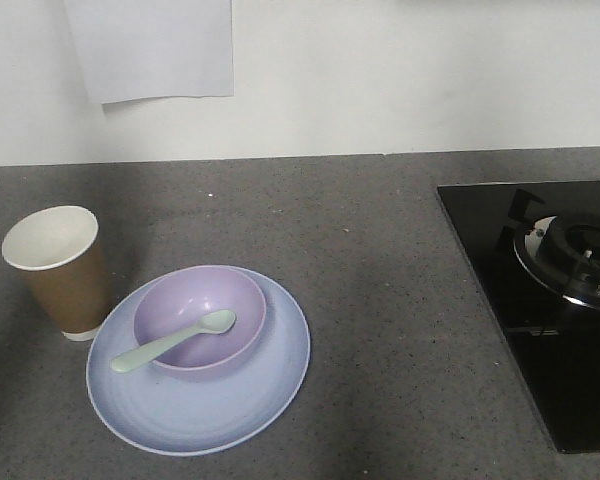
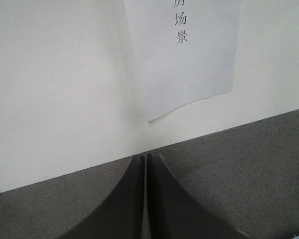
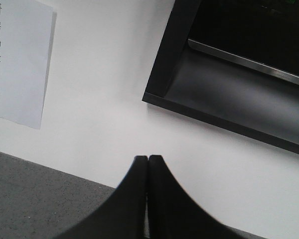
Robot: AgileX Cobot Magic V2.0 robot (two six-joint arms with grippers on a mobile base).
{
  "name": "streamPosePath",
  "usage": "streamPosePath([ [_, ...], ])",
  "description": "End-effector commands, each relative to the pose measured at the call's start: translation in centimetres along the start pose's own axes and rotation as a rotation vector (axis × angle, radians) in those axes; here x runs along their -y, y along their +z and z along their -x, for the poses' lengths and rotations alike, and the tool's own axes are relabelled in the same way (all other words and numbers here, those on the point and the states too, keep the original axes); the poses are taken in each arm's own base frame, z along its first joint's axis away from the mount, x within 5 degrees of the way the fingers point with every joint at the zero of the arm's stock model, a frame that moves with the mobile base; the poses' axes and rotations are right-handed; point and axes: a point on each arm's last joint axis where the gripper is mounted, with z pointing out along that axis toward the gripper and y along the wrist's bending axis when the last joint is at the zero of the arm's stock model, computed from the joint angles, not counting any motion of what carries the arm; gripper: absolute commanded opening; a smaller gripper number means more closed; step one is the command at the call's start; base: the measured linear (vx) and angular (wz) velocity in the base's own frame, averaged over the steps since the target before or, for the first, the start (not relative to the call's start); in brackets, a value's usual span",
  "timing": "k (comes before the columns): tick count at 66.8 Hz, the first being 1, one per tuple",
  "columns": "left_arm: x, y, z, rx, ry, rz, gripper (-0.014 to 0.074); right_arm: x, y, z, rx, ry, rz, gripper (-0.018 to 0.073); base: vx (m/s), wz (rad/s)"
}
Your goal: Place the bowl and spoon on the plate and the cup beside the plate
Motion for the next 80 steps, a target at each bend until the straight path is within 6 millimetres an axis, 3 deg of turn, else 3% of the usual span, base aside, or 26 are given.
streamPosePath([
  [1,0.2,-4.6,-1.4,0.219,0.009,0.044,-0.0008,1.1,-1.6,1.5,0.118,-0.002,-0.028,-0.0011,0.00,0.00],
  [14,1.8,-8.1,-11.3,0.387,0.002,0.068,-0.0008,1.1,-1.6,1.5,0.118,-0.002,-0.028,-0.0011,0.00,0.00],
  [25,3.0,-7.9,-19.8,0.326,-0.078,0.046,-0.0008,1.1,-1.6,1.5,0.118,-0.002,-0.028,-0.0011,0.00,0.00],
  [37,3.9,-6.8,-25.5,0.339,-0.140,0.036,-0.0008,1.1,-1.6,1.5,0.118,-0.002,-0.028,-0.0011,0.00,0.00],
  [53,4.3,-6.7,-28.5,0.473,-0.188,0.034,-0.0006,1.1,-1.6,1.5,0.118,-0.002,-0.028,-0.0011,0.00,0.00],
  [80,4.4,-6.6,-28.7,0.469,-0.188,0.034,-0.0006,1.1,-1.6,1.5,0.118,-0.002,-0.028,-0.0011,0.00,0.00],
])
